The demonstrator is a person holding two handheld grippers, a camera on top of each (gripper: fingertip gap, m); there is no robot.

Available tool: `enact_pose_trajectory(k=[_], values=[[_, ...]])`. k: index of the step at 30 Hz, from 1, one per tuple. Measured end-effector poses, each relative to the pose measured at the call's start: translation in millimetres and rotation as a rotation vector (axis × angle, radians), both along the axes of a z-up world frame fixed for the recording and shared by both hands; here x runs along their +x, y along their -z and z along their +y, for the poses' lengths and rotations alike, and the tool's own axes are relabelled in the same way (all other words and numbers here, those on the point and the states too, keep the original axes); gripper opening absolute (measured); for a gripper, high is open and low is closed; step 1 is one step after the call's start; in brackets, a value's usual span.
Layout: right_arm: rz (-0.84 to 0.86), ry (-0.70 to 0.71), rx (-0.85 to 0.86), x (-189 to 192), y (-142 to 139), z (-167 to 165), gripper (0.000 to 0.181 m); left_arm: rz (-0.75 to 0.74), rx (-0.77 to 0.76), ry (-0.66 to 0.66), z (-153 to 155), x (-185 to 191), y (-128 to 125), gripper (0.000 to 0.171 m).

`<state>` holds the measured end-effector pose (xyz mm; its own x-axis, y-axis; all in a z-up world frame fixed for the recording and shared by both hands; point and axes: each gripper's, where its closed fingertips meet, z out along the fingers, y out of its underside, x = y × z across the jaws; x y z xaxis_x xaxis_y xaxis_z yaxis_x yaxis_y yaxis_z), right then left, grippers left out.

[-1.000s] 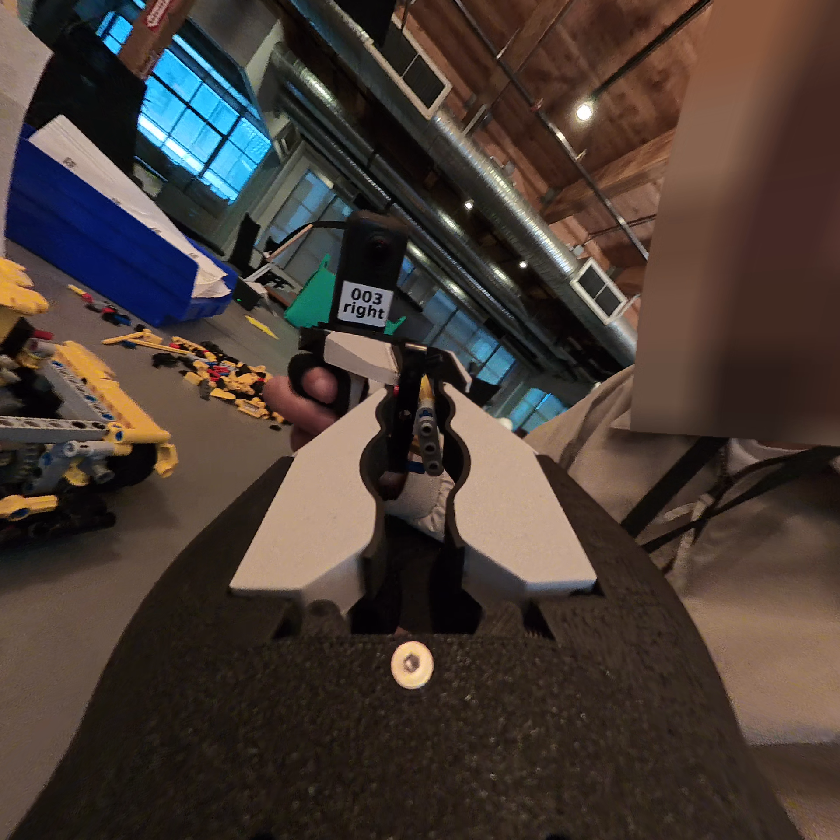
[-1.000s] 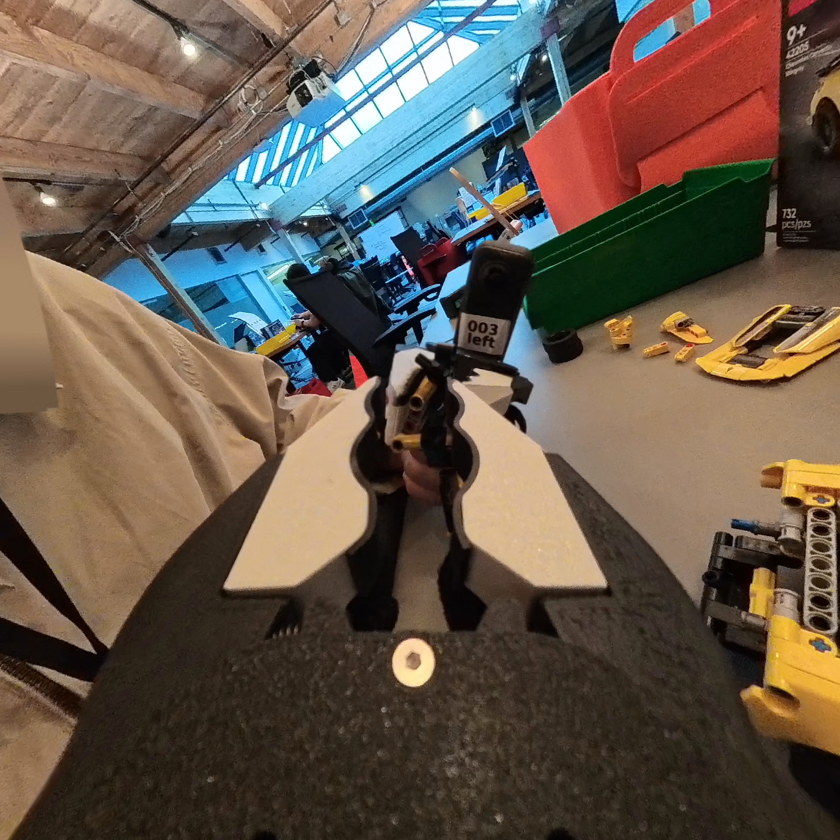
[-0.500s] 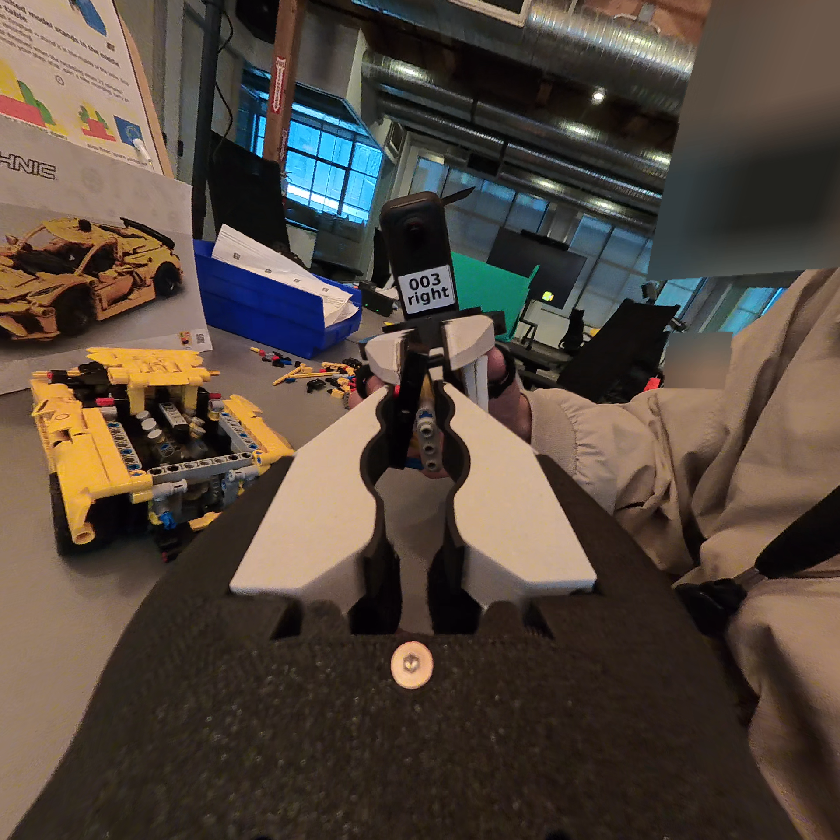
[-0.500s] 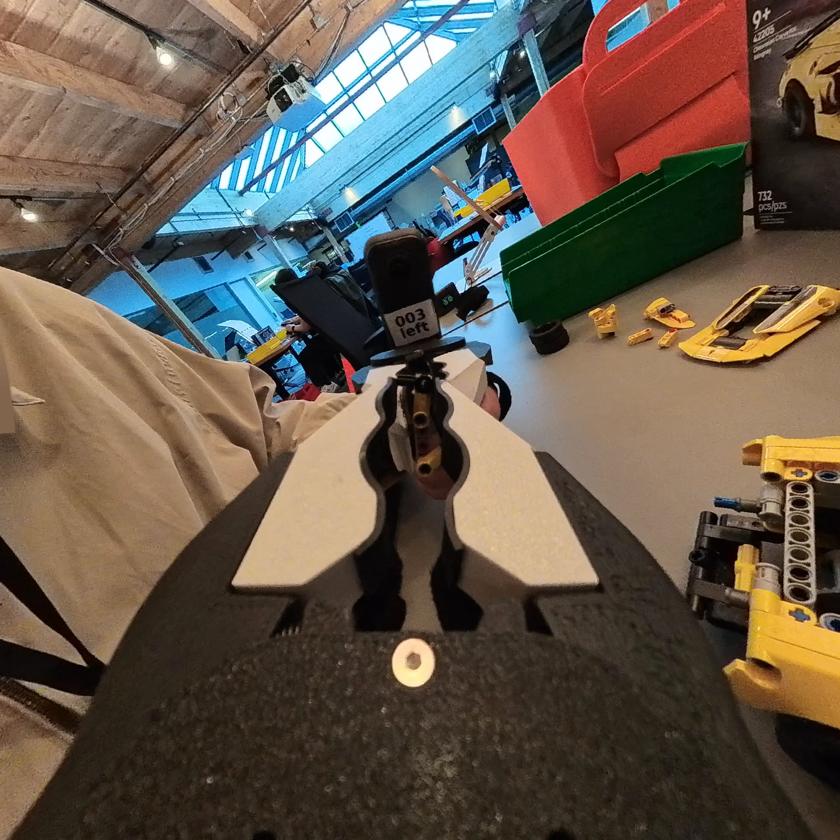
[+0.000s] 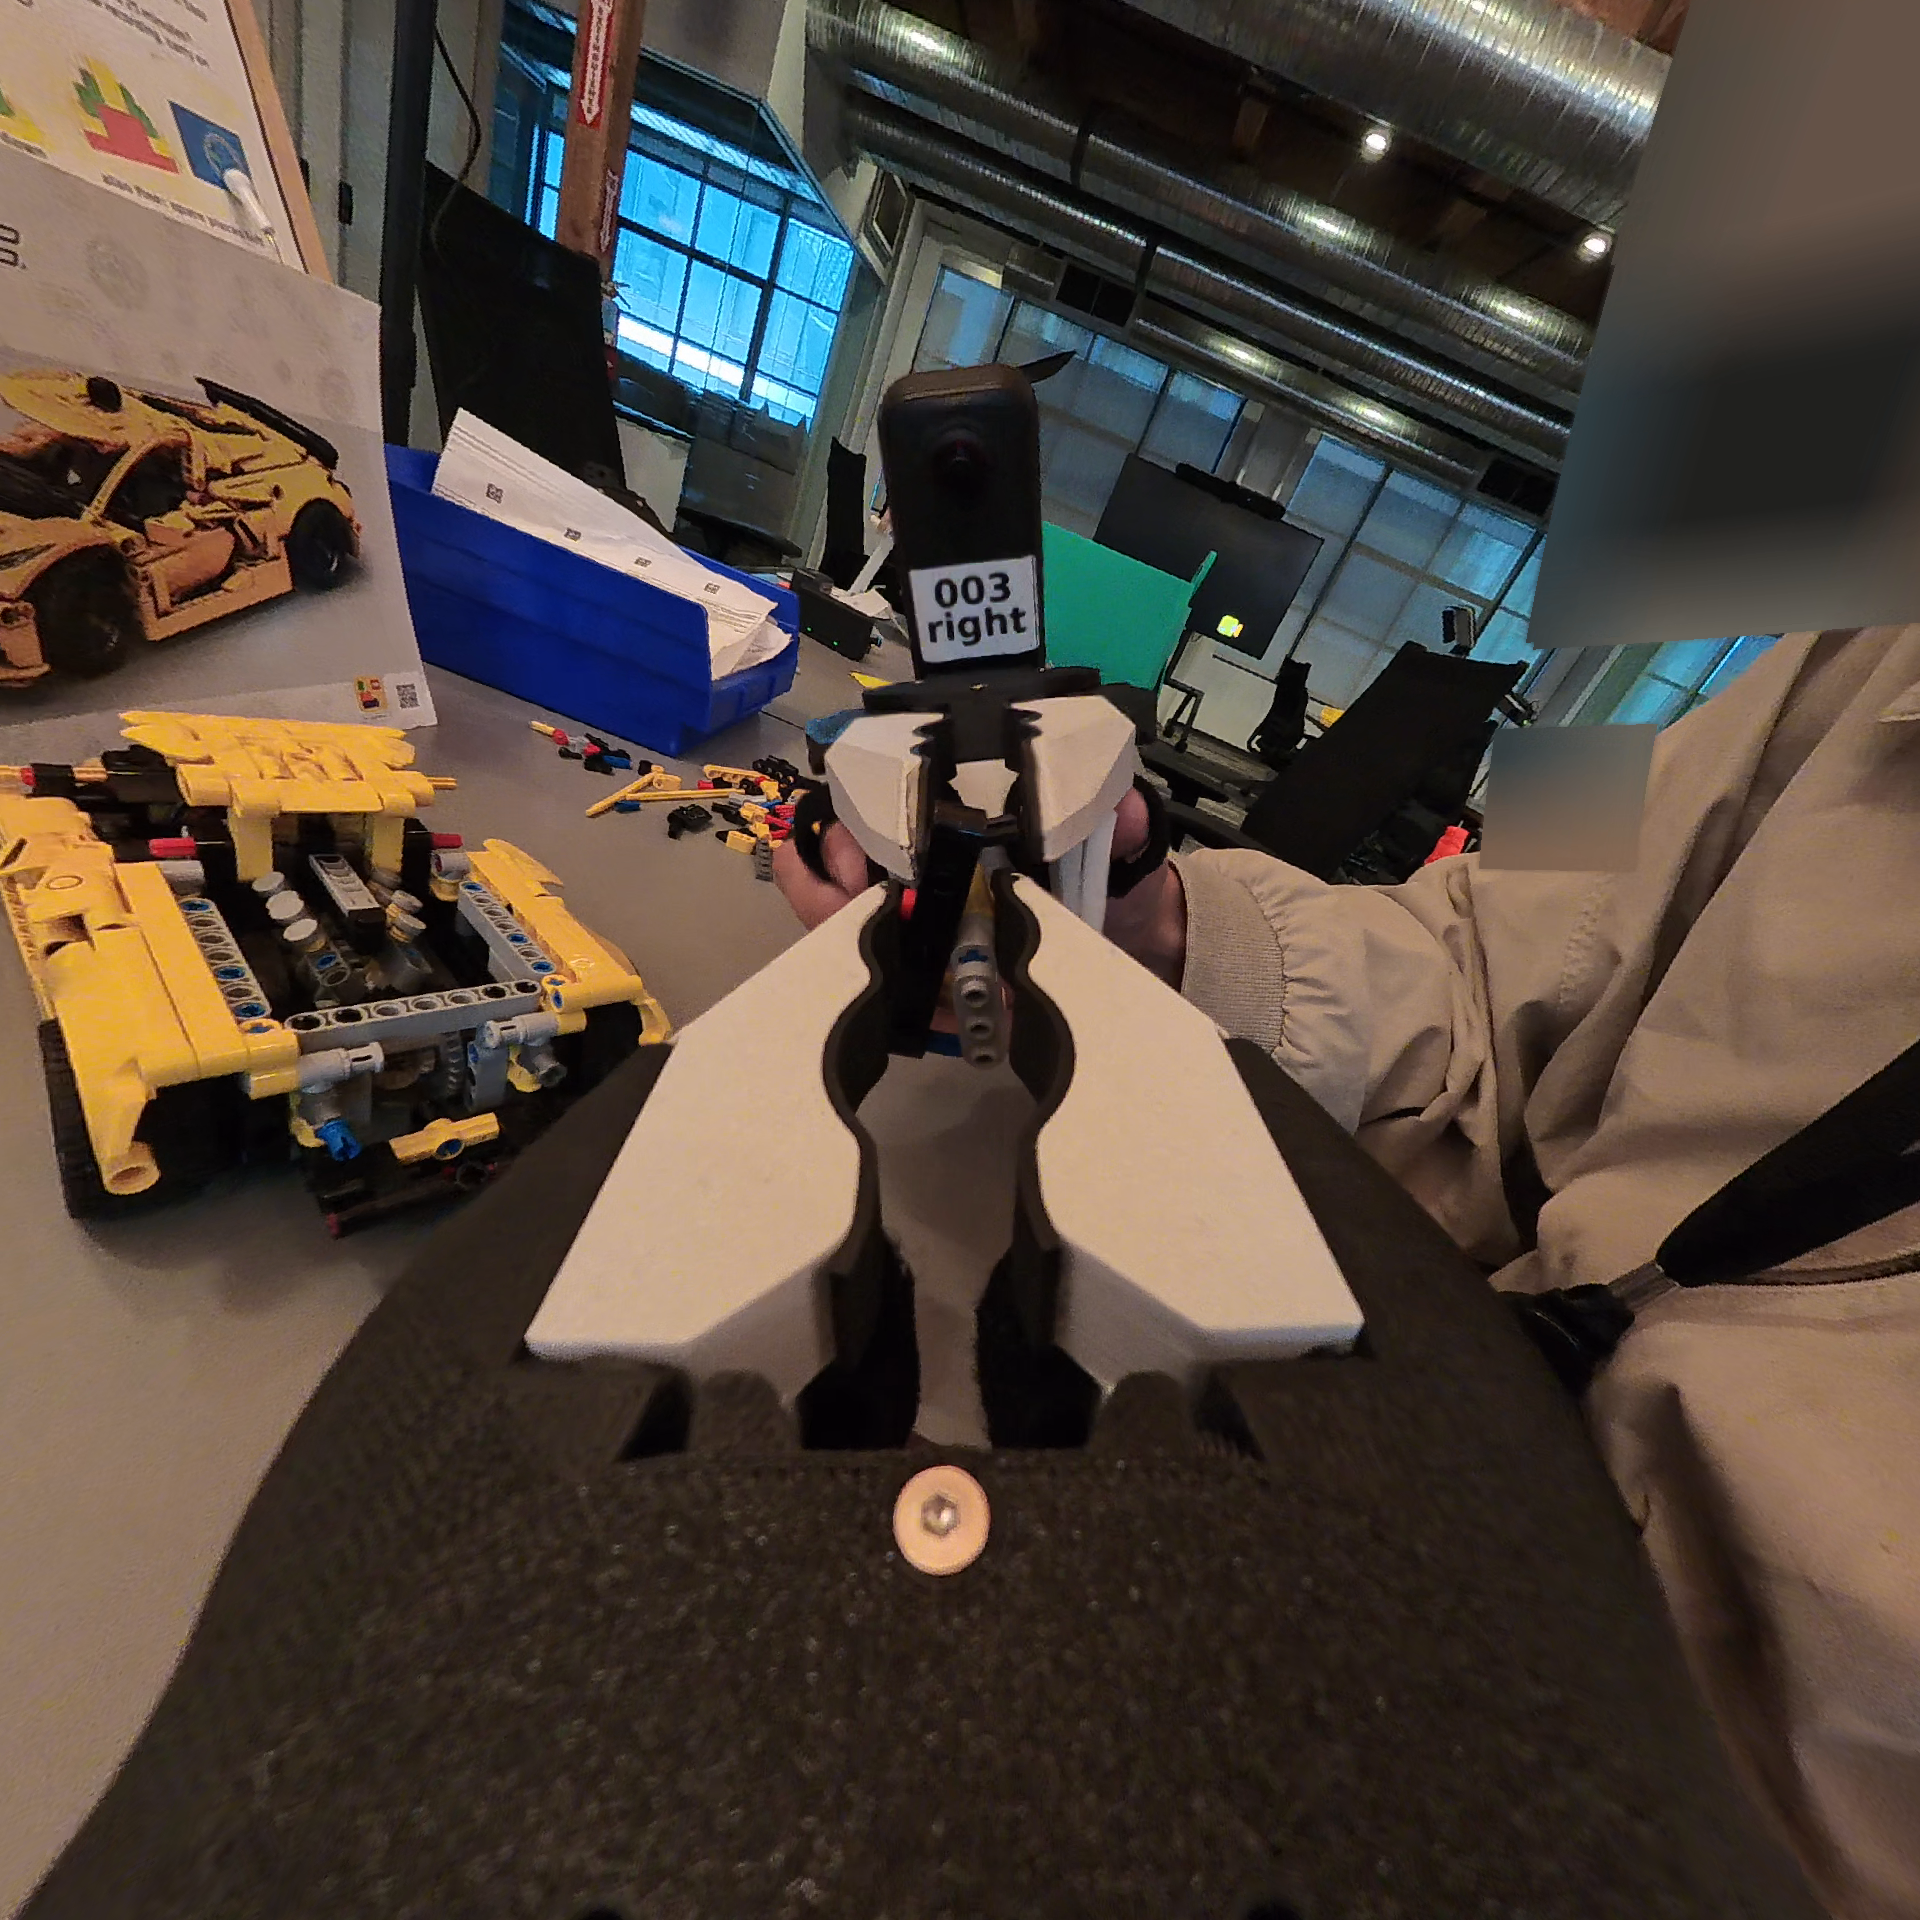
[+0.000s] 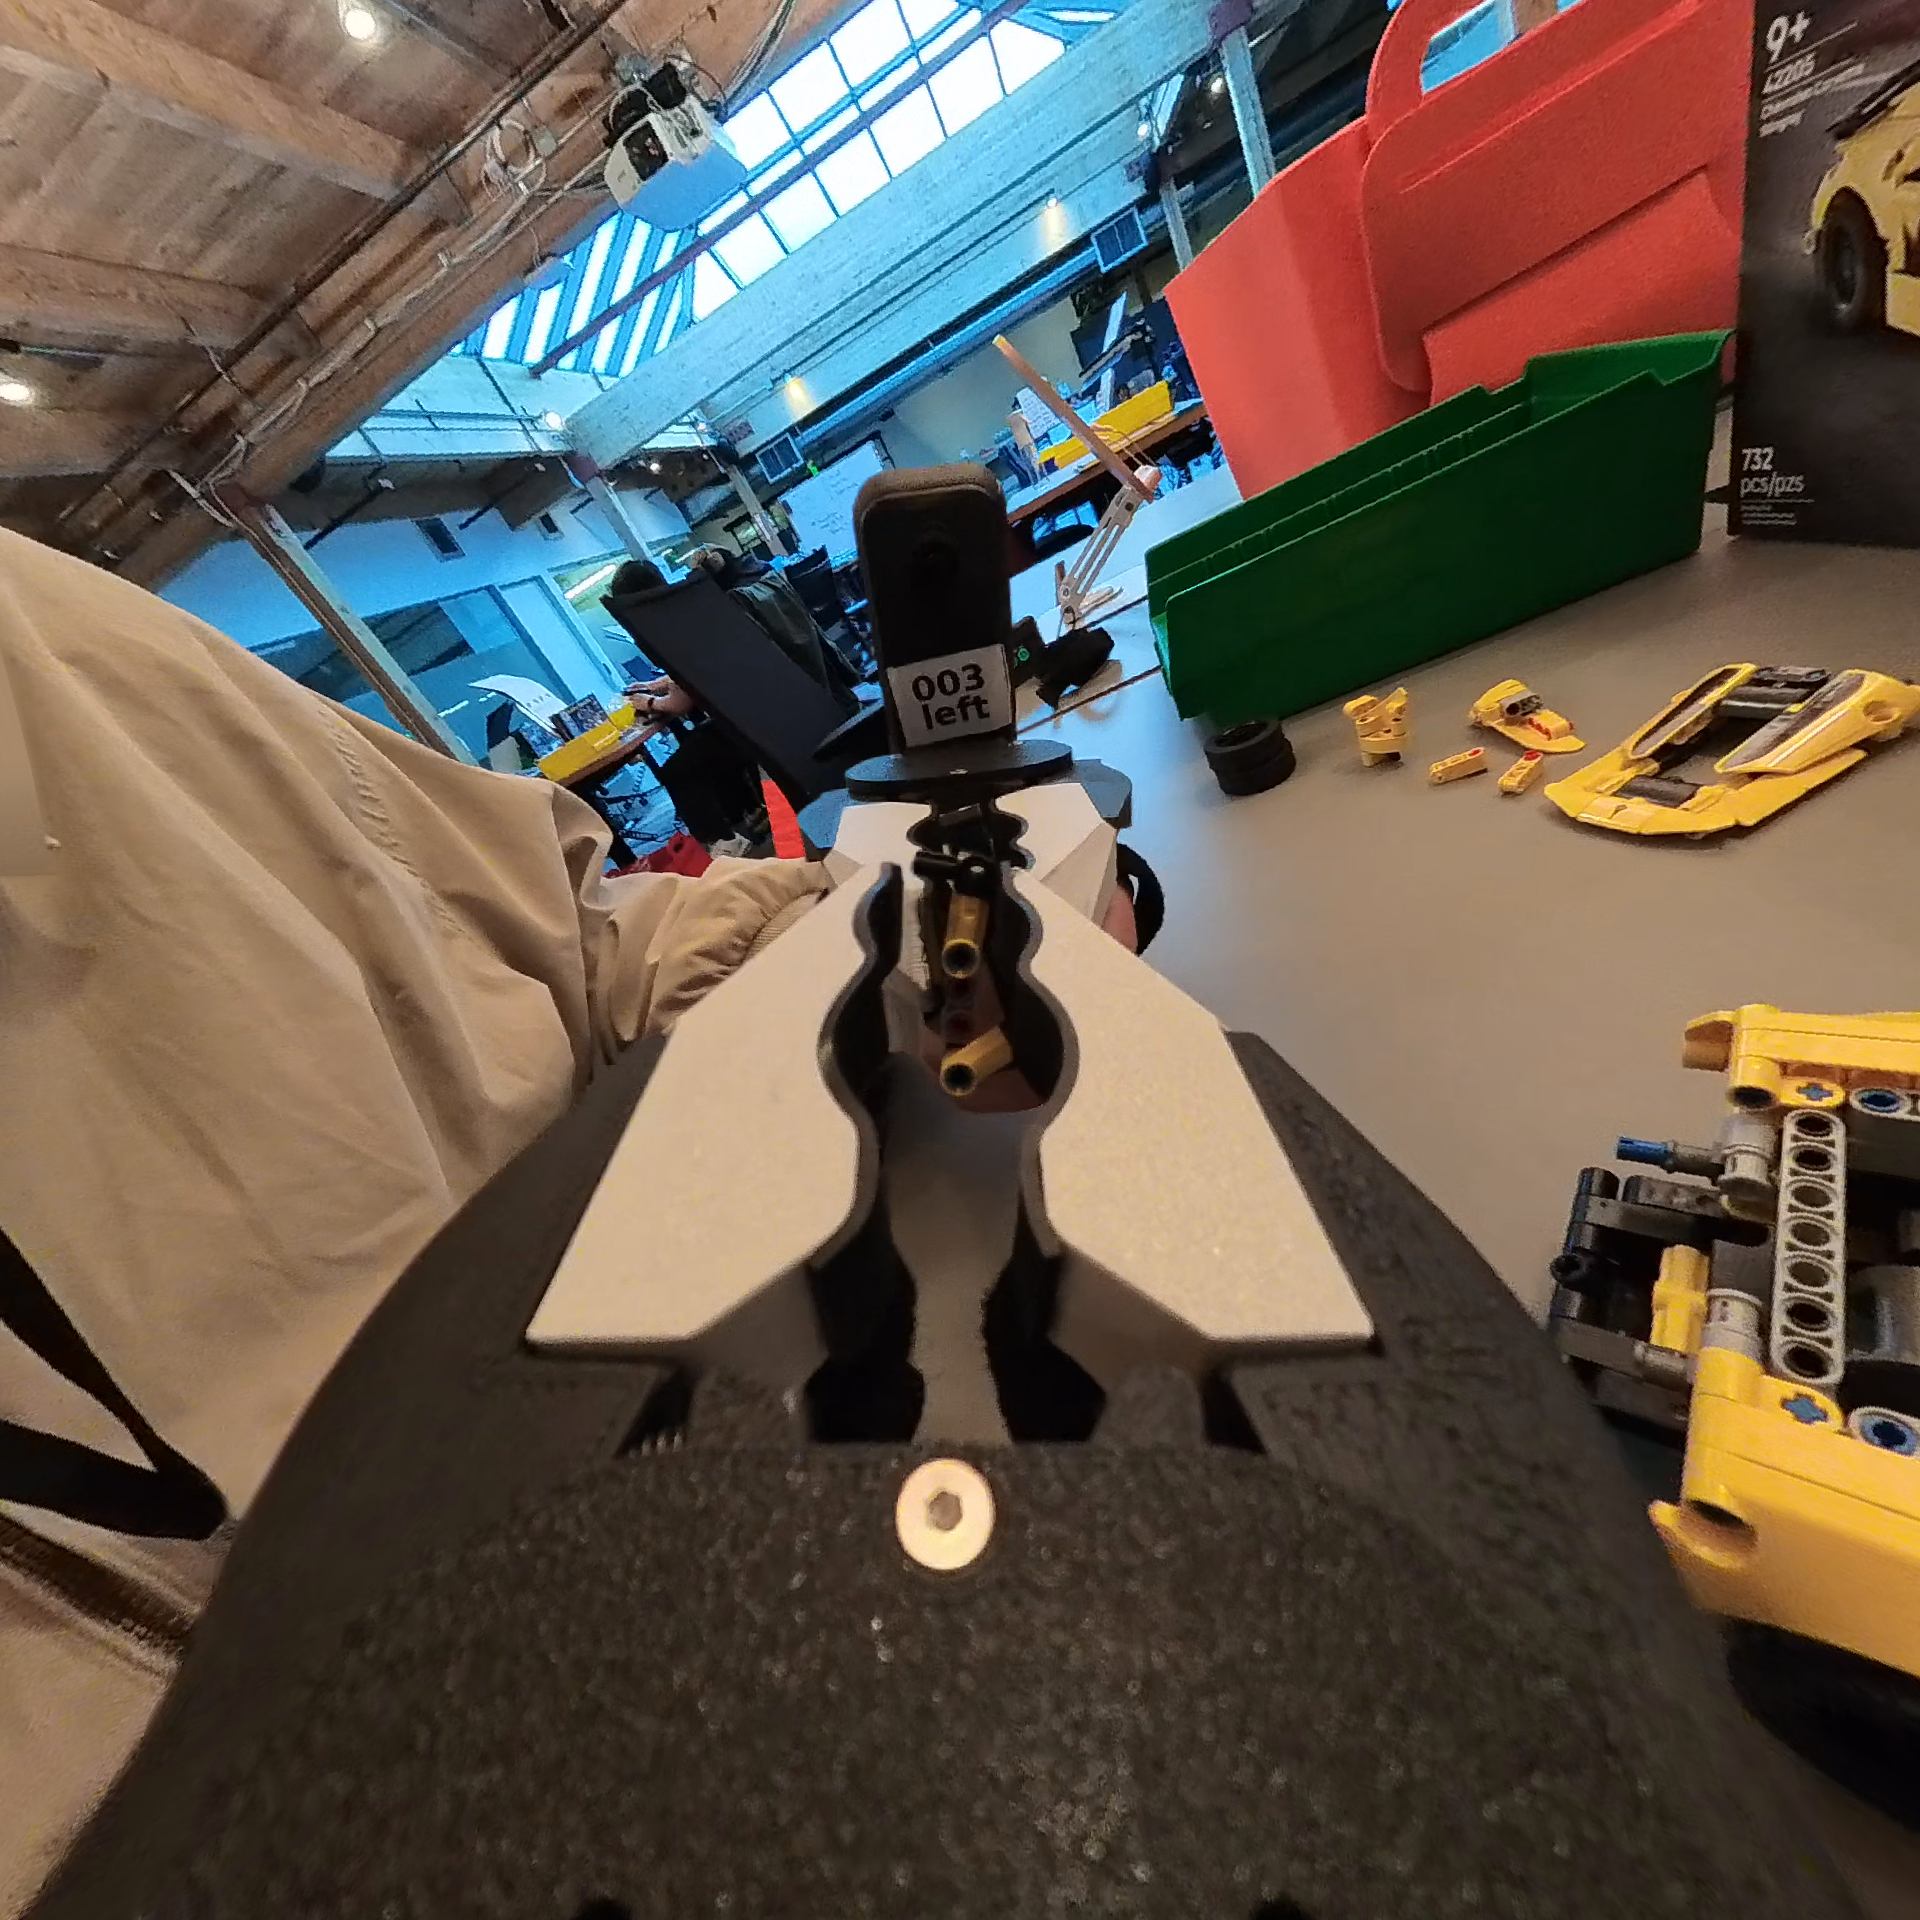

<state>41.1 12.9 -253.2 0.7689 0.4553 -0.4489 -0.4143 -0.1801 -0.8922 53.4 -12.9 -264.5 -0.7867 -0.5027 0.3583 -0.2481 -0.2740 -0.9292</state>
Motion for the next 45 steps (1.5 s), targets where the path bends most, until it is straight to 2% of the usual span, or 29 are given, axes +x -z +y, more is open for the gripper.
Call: enact_pose_trajectory(k=[9, 11, 22, 28, 36, 37, 45], values=[[0.084, -0.039, -0.017, -1, 1, 1, 0.021, -0.003, 0.041, -0.02, 2, 0, 4, 0.016], [0.083, -0.025, -0.028, 2, 3, 2, 0.014, -0.004, 0.049, -0.027, 2, 1, 4, 0.016], [0.035, -0.043, -0.047, 1, 8, -1, 0.013, -0.01, 0.11, -0.035, 0, 1, 10, 0.016], [0.019, -0.036, -0.06, 9, 10, -5, 0.013, -0.067, 0.107, -0.092, 11, 1, -1, 0.022], [0.058, -0.08, -0.077, 7, 10, -9, 0.013, -0.068, 0.074, -0.072, 10, -2, -4, 0.013], [0.068, -0.092, -0.079, 5, 10, -9, 0.013, -0.071, 0.077, -0.081, 11, -1, -4, 0.008], [0.071, -0.113, -0.043, 1, 5, -9, 0.012, -0.143, 0.121, -0.069, 12, -7, -10, 0.006]])
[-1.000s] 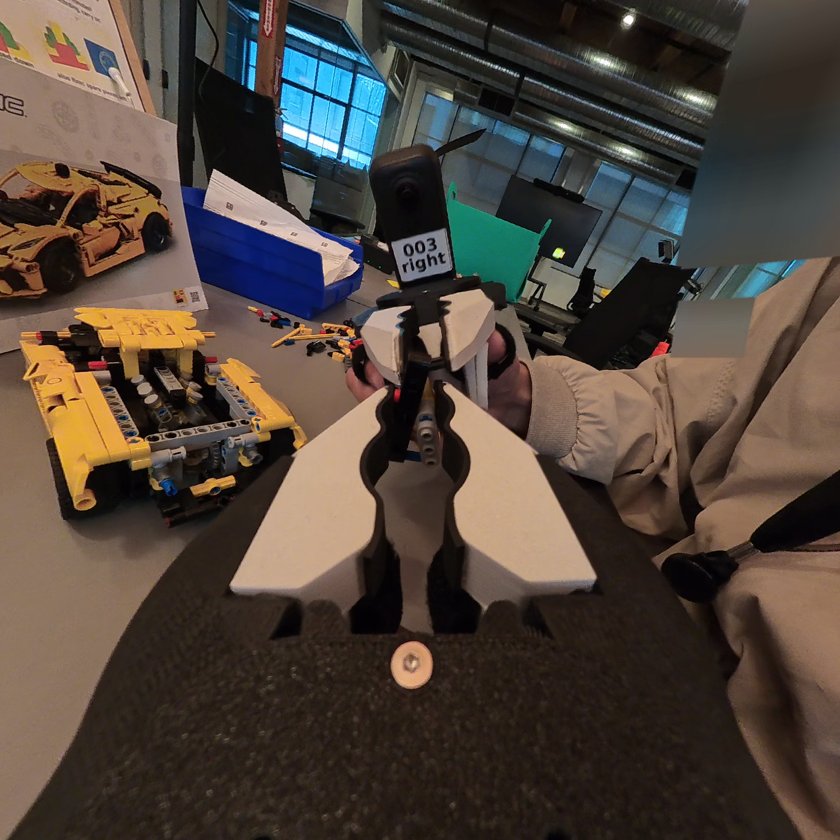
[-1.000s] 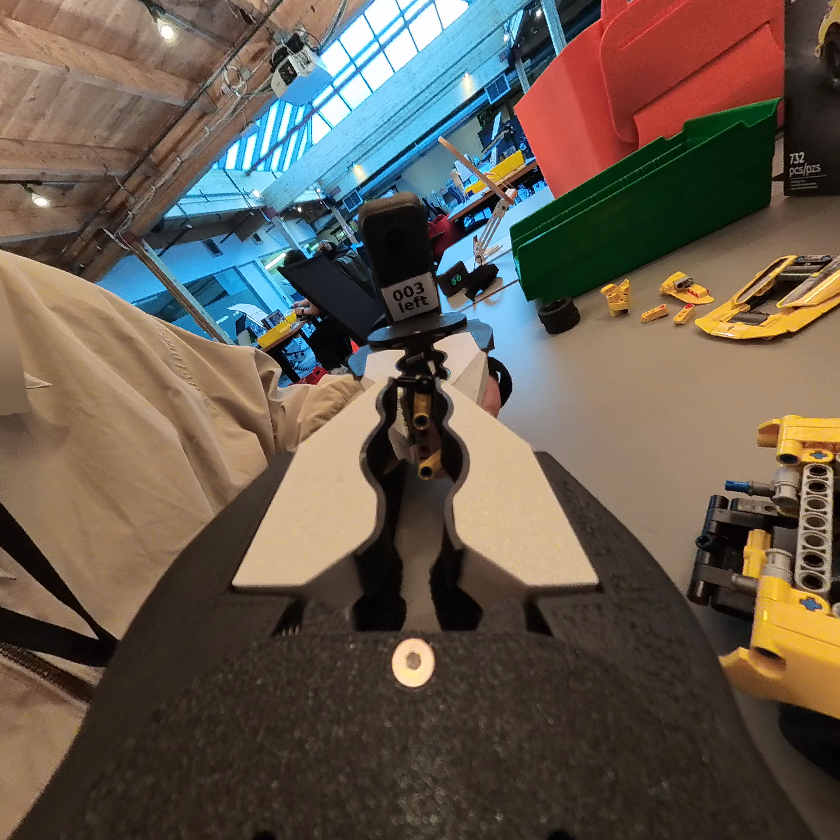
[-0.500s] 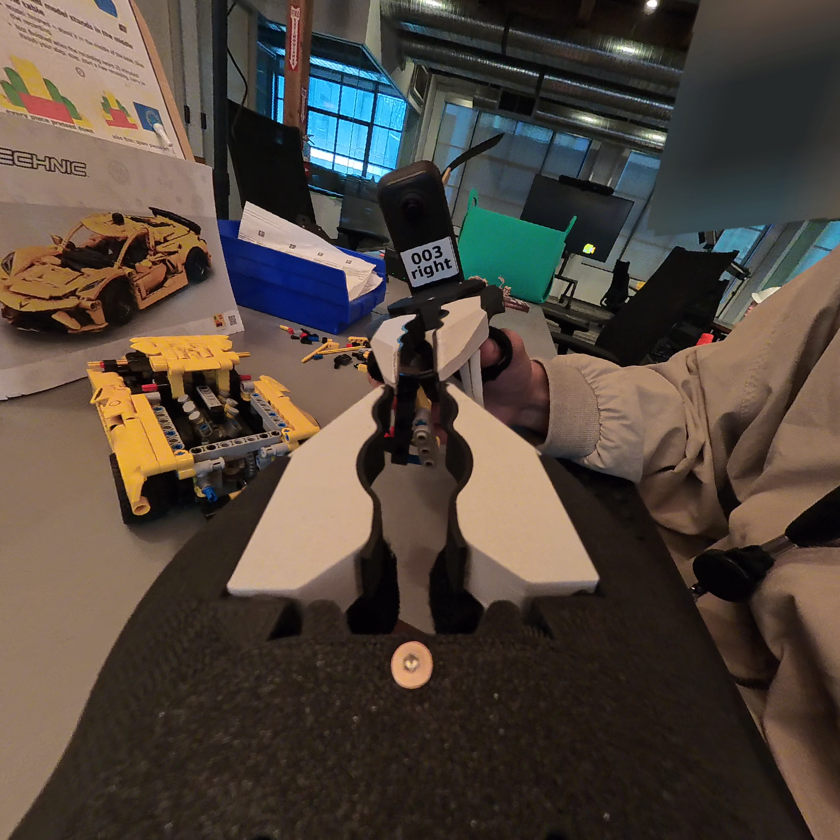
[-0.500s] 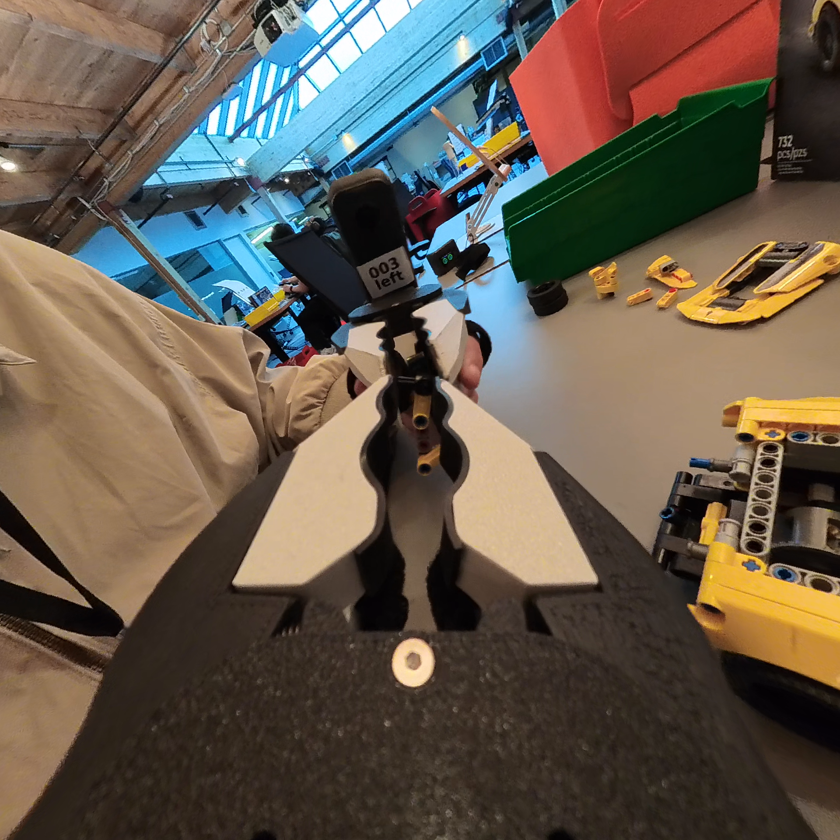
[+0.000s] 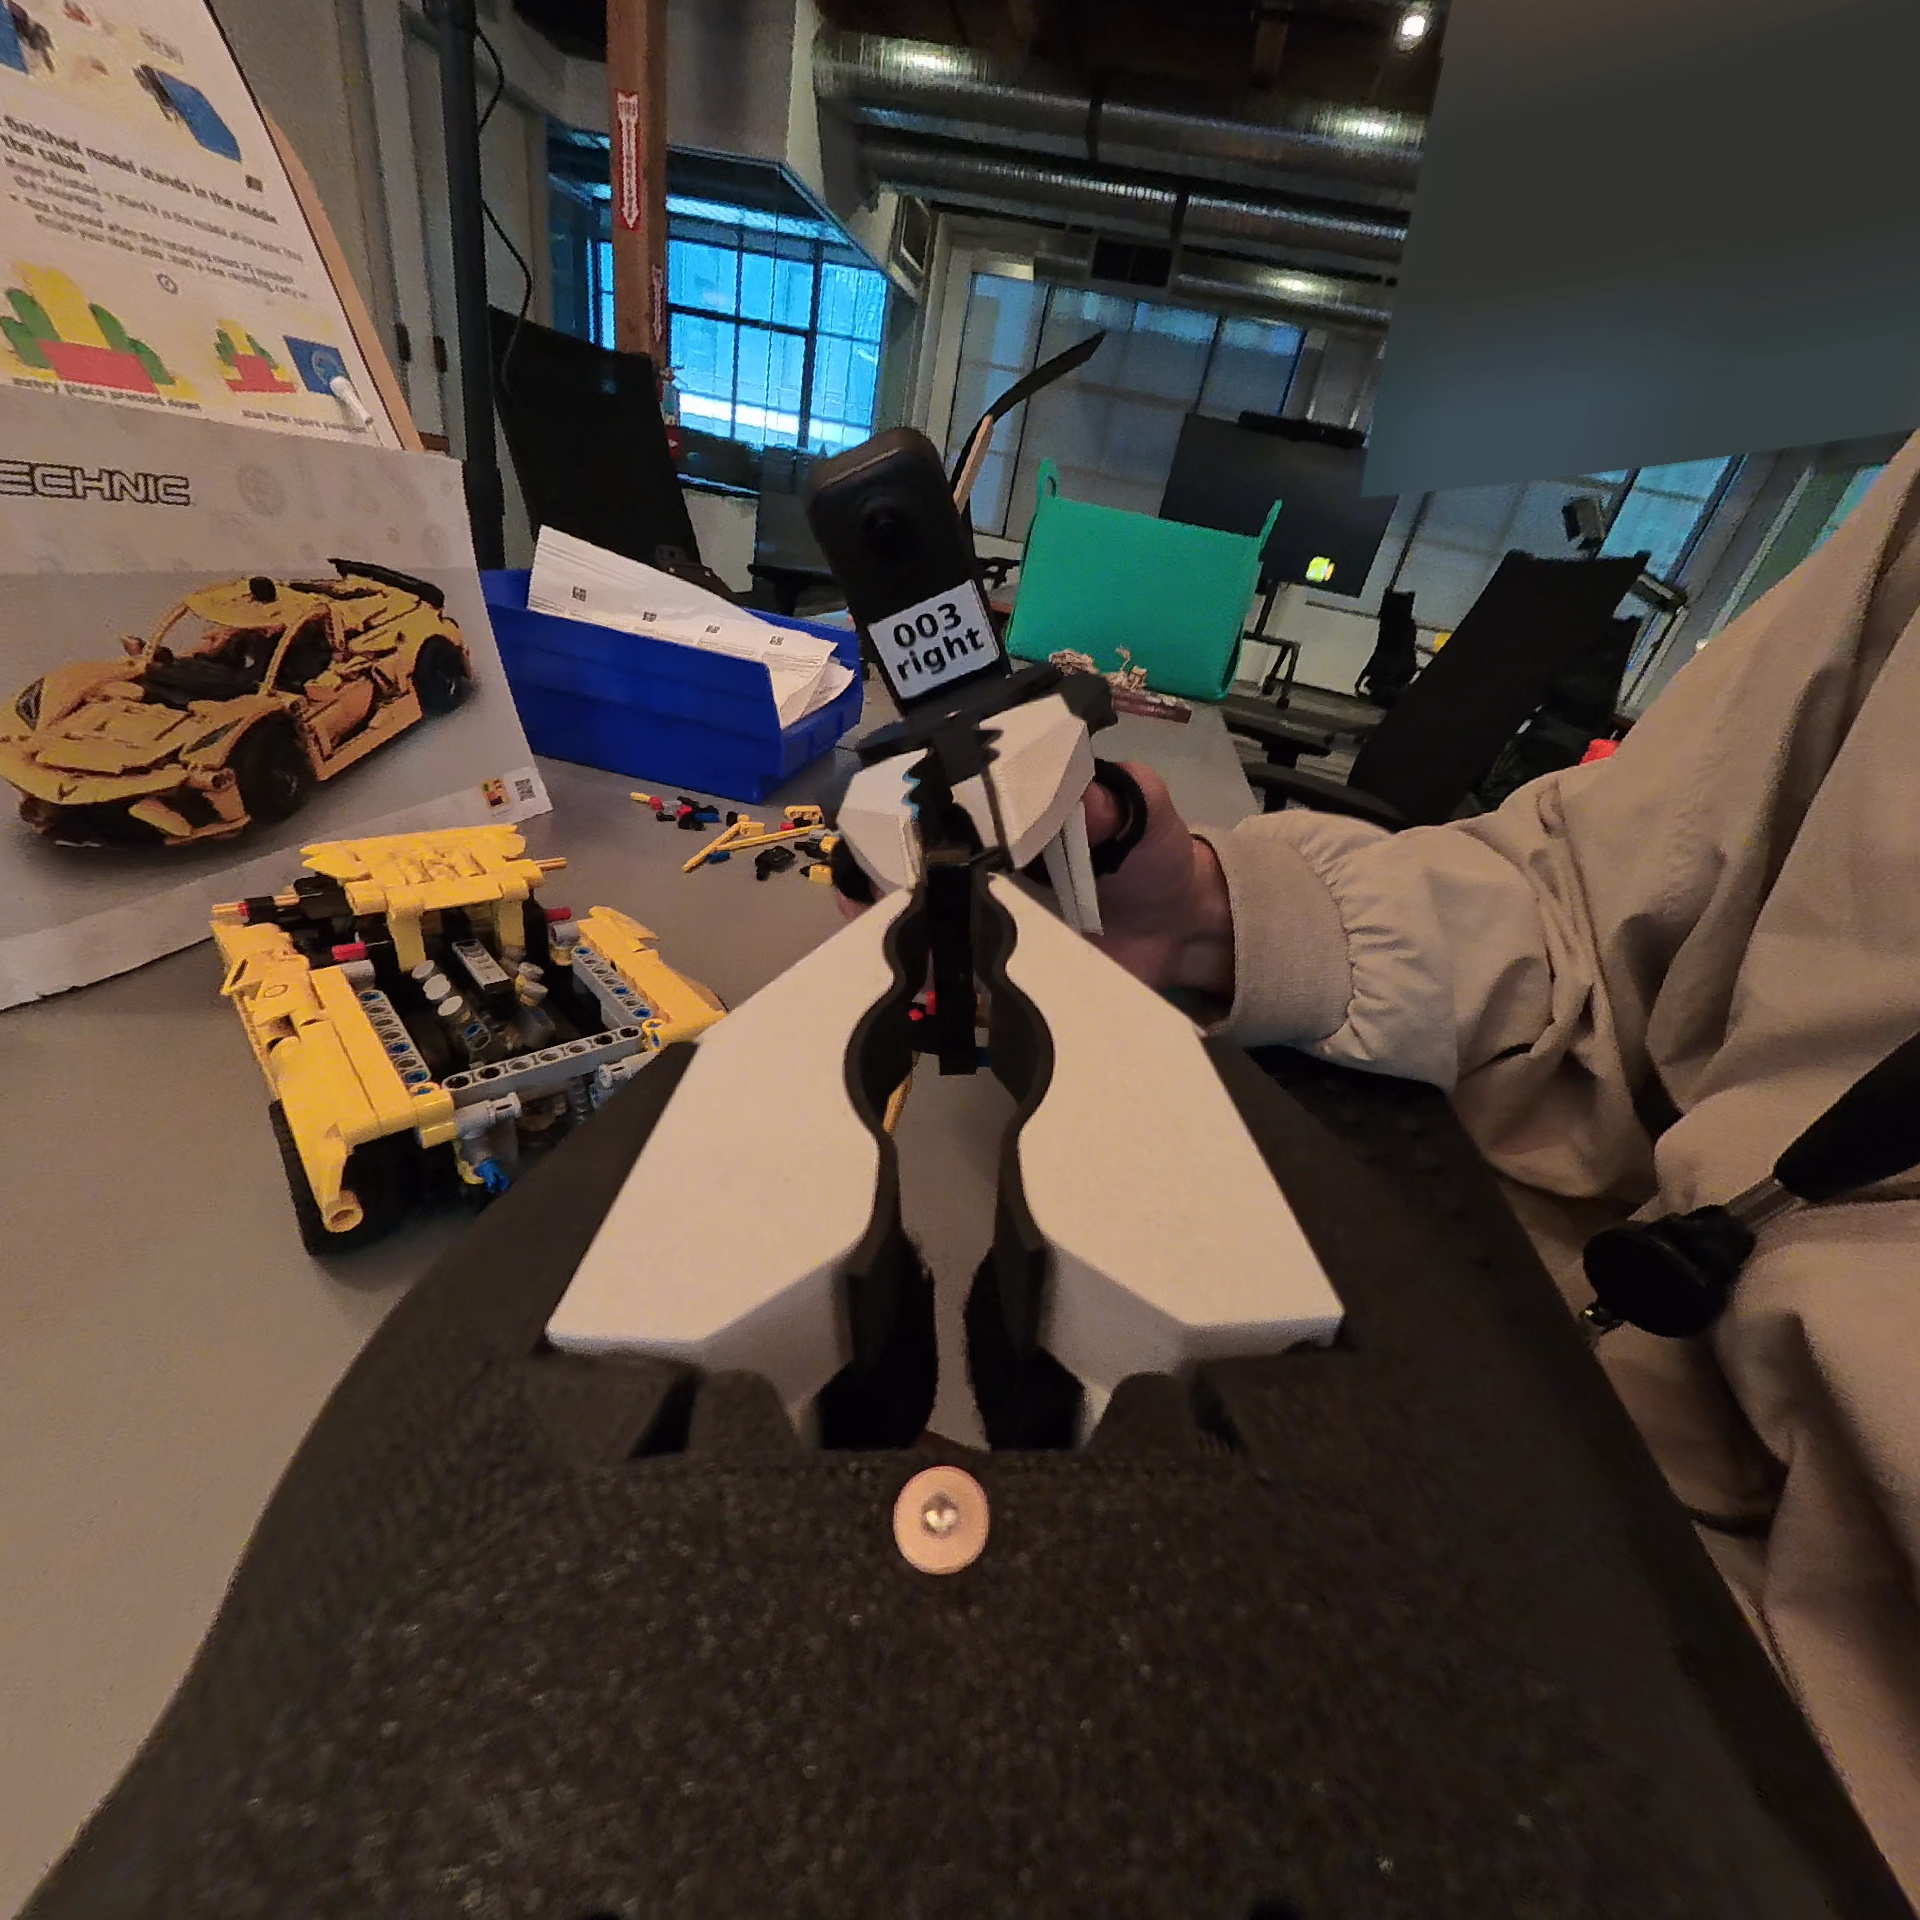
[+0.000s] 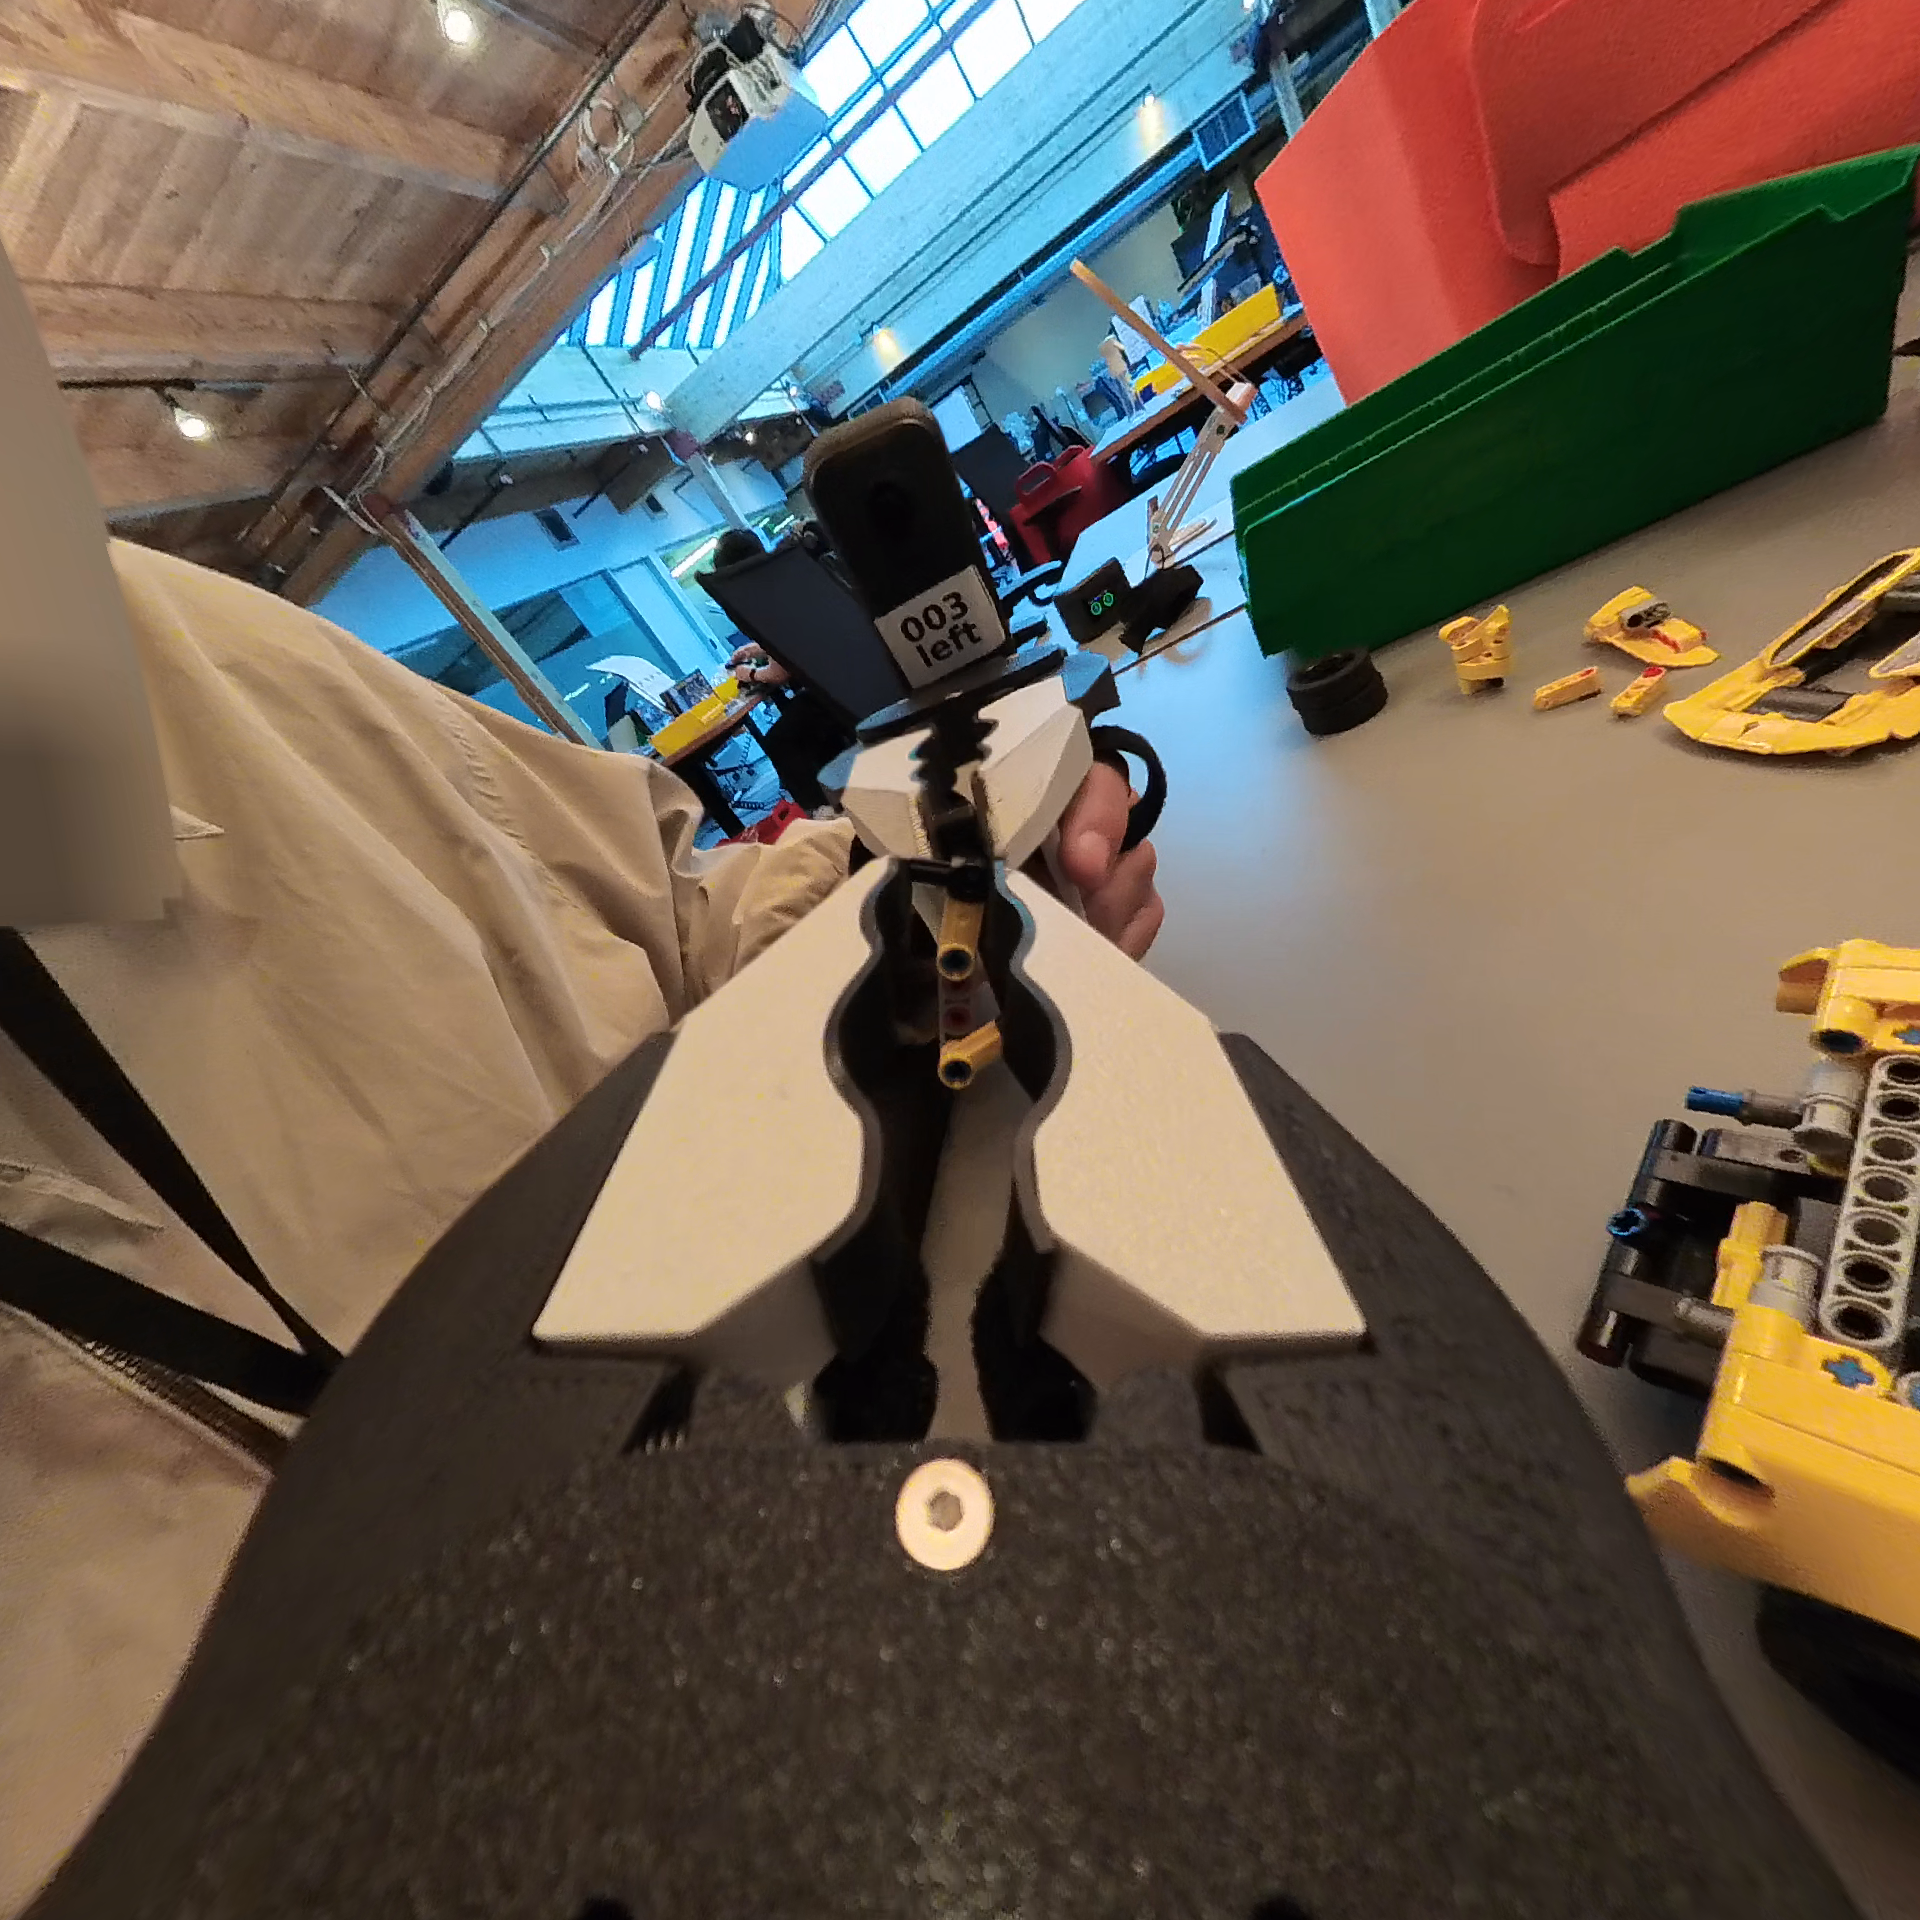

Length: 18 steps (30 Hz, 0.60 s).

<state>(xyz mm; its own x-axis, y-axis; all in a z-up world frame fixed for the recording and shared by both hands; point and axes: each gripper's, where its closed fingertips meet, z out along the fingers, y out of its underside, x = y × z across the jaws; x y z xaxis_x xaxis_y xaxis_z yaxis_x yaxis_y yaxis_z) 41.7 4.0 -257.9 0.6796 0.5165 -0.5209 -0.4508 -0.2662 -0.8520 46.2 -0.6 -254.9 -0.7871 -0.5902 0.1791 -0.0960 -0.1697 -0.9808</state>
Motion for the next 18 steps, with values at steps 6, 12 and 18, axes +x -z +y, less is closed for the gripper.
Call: enact_pose_trajectory(k=[6, 12, 18], values=[[0.072, 0.108, 0.12, 47, -27, -30, 0.012, -0.047, -0.079, -0.049, 33, -8, -17, 0.006], [0.054, 0.14, 0.151, 65, -41, -54, 0.012, 0.002, -0.108, 0.007, 28, -6, -14, 0.006], [0.195, 0.11, 0.127, 72, -38, -52, 0.012, 0.107, -0.125, 0.057, 2, 3, 5, 0.006]])
